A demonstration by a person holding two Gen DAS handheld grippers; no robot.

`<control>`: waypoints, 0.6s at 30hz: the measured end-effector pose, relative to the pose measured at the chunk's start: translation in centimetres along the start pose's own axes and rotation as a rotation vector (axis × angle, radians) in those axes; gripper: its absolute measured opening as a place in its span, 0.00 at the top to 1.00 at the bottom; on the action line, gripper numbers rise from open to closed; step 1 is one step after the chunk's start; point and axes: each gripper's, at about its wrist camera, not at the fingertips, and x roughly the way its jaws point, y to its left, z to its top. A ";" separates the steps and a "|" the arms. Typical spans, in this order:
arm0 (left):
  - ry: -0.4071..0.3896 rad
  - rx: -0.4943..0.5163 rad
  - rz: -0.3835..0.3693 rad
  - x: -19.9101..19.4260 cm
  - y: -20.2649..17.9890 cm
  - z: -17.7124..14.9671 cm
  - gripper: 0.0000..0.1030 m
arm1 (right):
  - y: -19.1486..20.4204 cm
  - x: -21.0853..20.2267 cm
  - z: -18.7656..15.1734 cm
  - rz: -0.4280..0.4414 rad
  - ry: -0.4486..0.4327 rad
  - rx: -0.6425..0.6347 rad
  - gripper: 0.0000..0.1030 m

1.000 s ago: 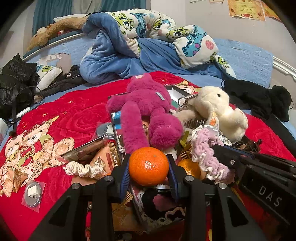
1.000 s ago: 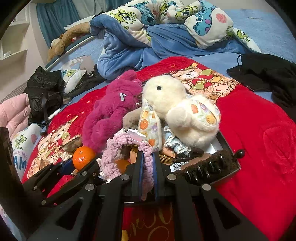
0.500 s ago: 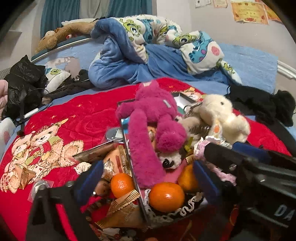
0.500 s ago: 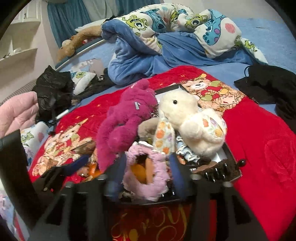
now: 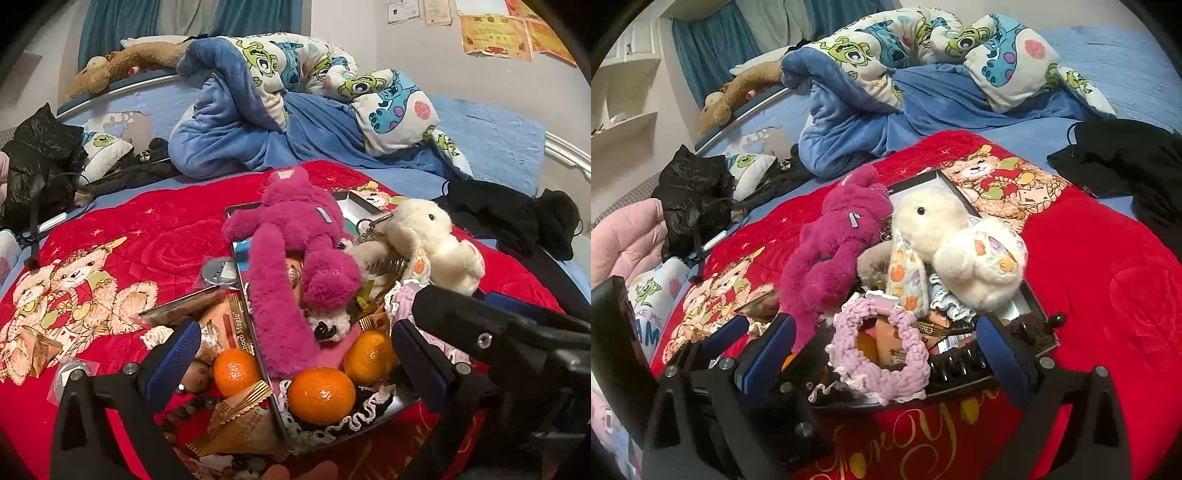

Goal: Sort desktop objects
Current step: 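Open both tools to drop the orange and scrunchie into the tray, then withdraw both tools from the tray toward the bagged badge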

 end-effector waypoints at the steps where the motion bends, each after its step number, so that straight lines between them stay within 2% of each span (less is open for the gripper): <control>1: -0.003 0.003 0.004 0.0 0.0 0.0 0.00 | 0.0 0.0 0.0 0.001 -0.001 0.000 0.04; 9: -0.001 -0.028 -0.002 -1.0 1.5 0.4 0.00 | 0.4 -0.4 0.2 0.005 -0.009 -0.008 0.04; 13: -0.009 -0.043 0.034 -2.5 4.0 1.0 0.00 | 1.3 -1.1 0.5 0.012 -0.027 -0.019 0.03; 18: -0.015 -0.072 0.099 -5.1 7.5 1.7 0.00 | 4.2 -2.6 0.6 0.025 -0.090 -0.079 0.00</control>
